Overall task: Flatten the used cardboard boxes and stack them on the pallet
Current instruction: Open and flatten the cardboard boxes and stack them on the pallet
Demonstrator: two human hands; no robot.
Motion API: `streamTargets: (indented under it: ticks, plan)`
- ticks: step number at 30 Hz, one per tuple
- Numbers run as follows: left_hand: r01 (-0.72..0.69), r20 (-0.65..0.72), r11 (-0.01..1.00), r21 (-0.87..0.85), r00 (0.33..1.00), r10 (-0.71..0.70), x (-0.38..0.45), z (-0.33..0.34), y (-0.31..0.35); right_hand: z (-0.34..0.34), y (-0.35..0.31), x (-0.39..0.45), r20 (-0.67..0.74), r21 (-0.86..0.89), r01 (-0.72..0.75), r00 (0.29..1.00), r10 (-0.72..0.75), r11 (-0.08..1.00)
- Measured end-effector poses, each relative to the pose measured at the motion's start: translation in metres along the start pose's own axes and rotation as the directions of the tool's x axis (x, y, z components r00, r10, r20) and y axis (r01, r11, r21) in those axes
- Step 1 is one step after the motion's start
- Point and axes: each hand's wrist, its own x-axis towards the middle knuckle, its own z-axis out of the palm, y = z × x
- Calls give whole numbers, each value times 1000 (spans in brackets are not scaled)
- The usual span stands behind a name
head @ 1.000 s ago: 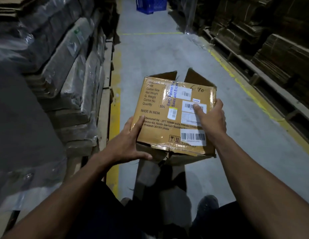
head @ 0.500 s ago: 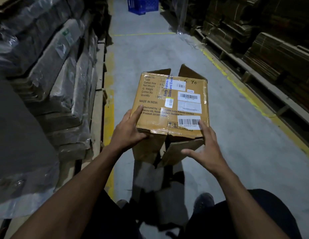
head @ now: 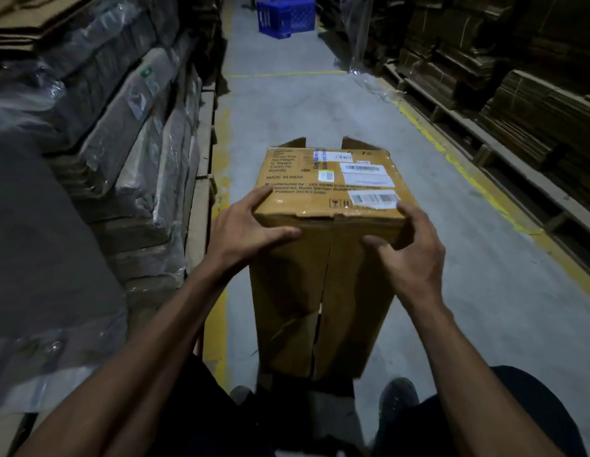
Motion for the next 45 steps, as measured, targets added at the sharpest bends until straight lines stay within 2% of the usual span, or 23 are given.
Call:
streamTargets:
  ticks: [5, 9, 13, 16, 19, 22, 26, 29, 31, 33, 35, 37, 40, 43, 45]
  plan:
    - [26, -87, 999, 43, 996, -22, 17, -24, 23, -17, -30, 20, -26, -48, -11, 1000, 10, 999]
    - [93, -35, 993, 67, 995, -91, 31, -5, 12, -1, -16, 32, 53, -105, -87, 994, 93, 991]
    - [159, -52, 985, 74, 987, -155, 44, 25, -2, 25, 11, 32, 109, -32, -193, 975, 196, 981]
    - [210, -60, 977, -39, 975, -212, 41, 41, -16, 40, 22, 29, 128, 25, -213, 970, 208, 977]
    - [253, 15, 952, -171, 967, -254, 21, 60, -44, 53, 32, 23, 118, 121, -295, 952, 282, 948]
    - [388, 110, 897, -213, 921, -373, -12, 86, -79, 64, 54, -7, 184, 145, -442, 891, 415, 885]
    - [573, 226, 793, -206, 816, -531, -54, 119, -124, 74, 92, -71, 300, 132, -647, 749, 591, 751]
    - [684, 297, 717, -134, 718, -630, -71, 130, -145, 77, 111, -106, 393, 97, -763, 619, 680, 639]
    - [706, 298, 697, -129, 698, -651, -73, 134, -151, 80, 117, -114, 413, 69, -791, 577, 705, 608]
    - [690, 280, 714, -117, 713, -644, -68, 136, -152, 85, 120, -111, 392, 48, -793, 574, 719, 607]
    - [665, 250, 739, -108, 737, -627, -61, 137, -150, 89, 122, -103, 348, 33, -775, 601, 720, 631]
    - [650, 198, 753, -105, 755, -624, -52, 138, -146, 93, 124, -92, 288, 1, -749, 634, 718, 662]
    - [605, 104, 794, -58, 795, -598, -38, 145, -143, 98, 129, -76, 237, -66, -736, 644, 727, 674]
    - [594, 170, 805, -7, 794, -584, -26, 159, -150, 103, 145, -61, 301, -92, -700, 659, 690, 708]
    - [636, 302, 772, -5, 737, -605, -31, 167, -166, 105, 157, -61, 387, -139, -693, 620, 683, 707]
